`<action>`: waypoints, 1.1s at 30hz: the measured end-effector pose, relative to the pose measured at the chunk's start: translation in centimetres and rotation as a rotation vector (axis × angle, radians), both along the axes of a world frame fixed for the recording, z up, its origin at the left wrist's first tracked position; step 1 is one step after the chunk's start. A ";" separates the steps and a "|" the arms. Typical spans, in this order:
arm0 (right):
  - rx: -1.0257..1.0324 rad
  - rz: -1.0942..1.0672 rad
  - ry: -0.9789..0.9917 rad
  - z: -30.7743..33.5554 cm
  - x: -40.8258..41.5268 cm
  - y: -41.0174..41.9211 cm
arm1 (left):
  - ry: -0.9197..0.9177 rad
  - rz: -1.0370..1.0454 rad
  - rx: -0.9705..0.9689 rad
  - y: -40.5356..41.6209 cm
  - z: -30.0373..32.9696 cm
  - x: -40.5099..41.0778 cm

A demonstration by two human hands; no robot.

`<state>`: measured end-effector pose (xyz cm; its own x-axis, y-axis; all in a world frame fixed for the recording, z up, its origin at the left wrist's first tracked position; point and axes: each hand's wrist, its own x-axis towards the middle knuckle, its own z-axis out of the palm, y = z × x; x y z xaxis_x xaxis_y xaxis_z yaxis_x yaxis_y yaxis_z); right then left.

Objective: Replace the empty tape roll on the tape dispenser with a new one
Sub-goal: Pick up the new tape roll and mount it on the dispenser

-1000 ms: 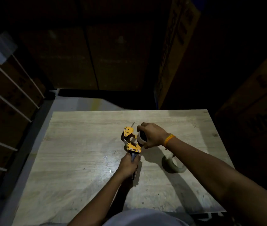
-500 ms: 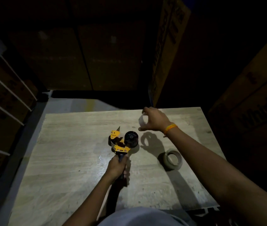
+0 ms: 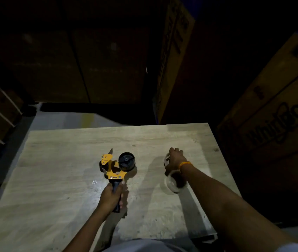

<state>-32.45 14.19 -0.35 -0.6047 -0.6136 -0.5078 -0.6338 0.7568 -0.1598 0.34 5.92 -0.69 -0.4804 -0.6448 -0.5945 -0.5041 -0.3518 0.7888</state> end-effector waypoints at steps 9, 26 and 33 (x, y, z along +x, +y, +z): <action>-0.263 -0.209 -0.077 -0.3 -0.4 3.4 | -0.004 0.018 0.004 0.8 -0.4 -0.6; -0.243 -0.300 0.020 -0.9 6.7 10.5 | -0.075 0.031 0.032 2.6 -3.8 -0.2; -0.355 -0.220 -0.014 -0.5 9.6 11.6 | -0.051 0.019 0.053 2.5 -5.0 0.5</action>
